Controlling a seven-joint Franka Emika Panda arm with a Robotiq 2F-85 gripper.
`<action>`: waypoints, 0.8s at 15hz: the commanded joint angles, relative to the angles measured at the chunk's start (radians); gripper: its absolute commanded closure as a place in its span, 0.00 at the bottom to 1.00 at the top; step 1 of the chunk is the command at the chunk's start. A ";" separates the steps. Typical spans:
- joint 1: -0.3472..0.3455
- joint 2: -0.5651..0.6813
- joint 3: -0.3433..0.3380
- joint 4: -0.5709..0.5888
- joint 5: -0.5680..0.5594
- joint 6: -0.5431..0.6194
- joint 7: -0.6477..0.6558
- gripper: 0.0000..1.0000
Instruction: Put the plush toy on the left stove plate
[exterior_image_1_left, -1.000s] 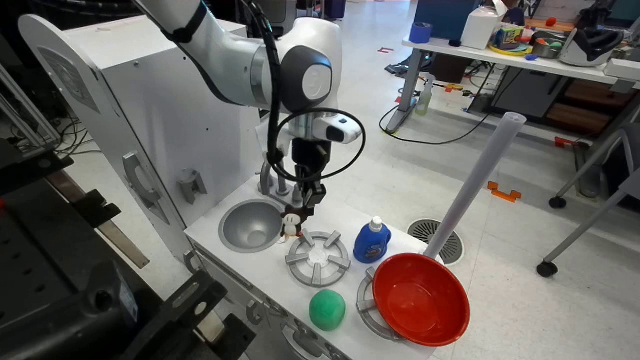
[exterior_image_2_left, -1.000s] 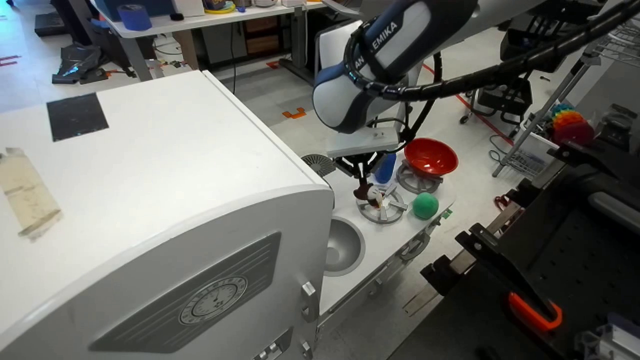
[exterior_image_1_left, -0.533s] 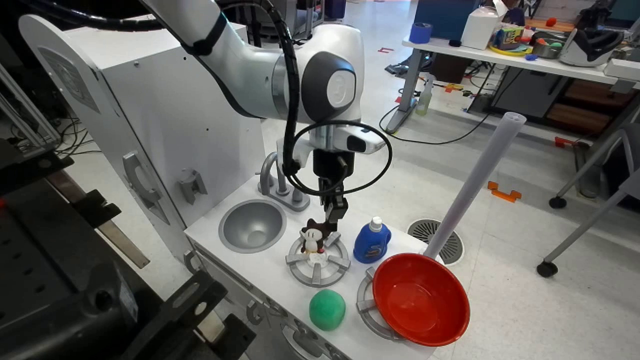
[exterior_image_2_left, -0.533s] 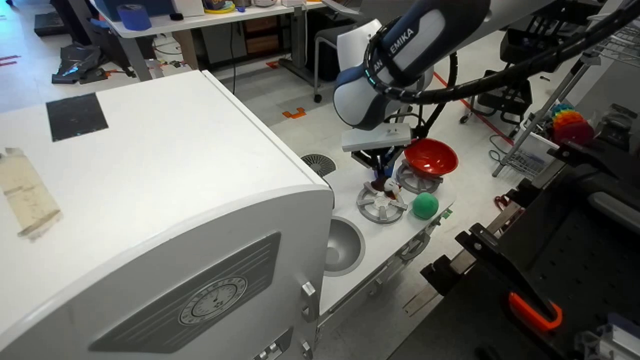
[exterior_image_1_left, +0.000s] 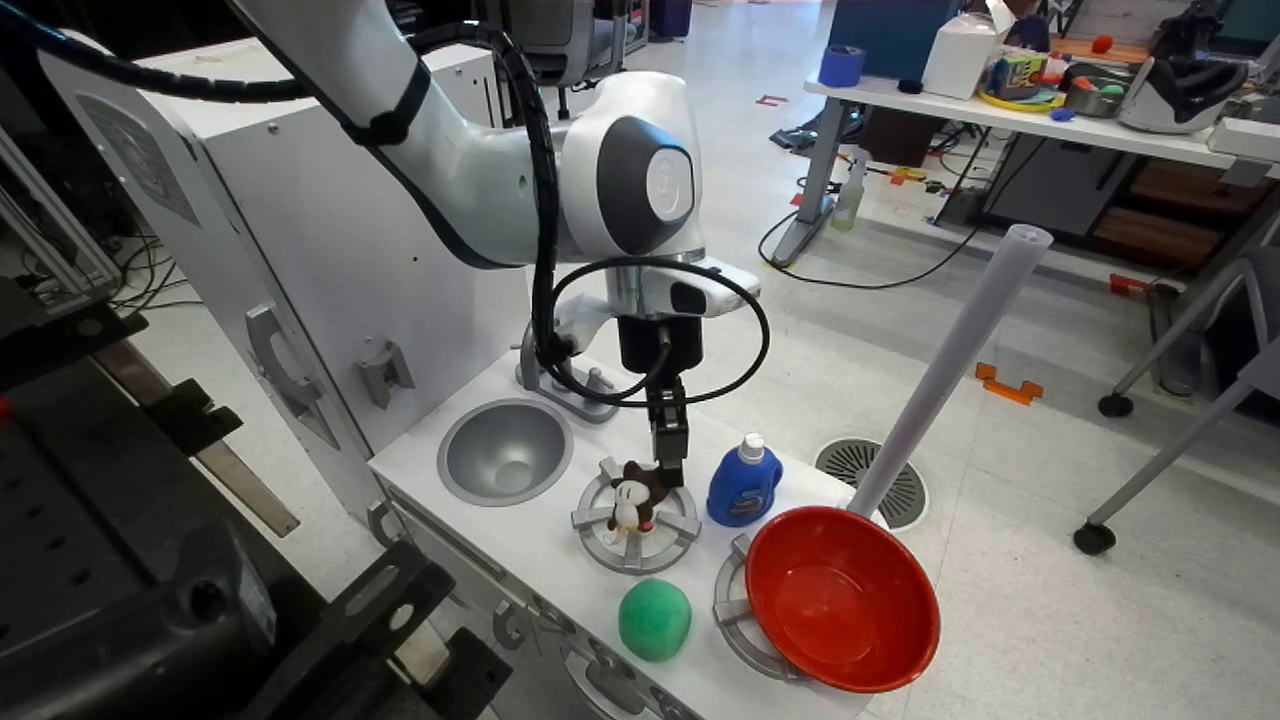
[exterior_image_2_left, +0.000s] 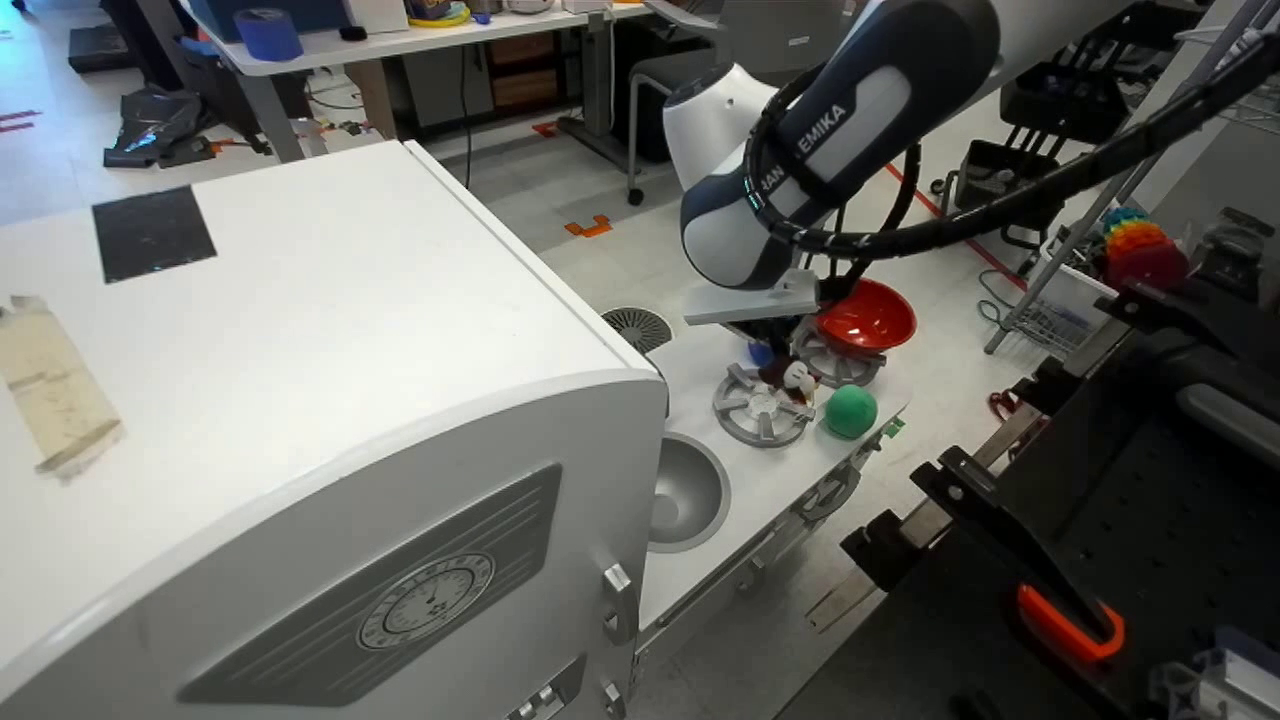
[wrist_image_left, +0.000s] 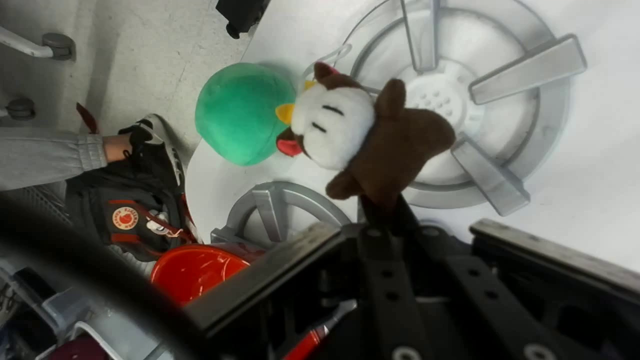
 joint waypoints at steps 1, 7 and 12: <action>-0.026 0.000 0.042 0.009 -0.079 -0.022 0.090 0.61; 0.005 0.000 0.026 -0.008 -0.030 -0.015 0.105 0.19; -0.009 0.000 0.115 0.041 0.048 -0.131 -0.031 0.00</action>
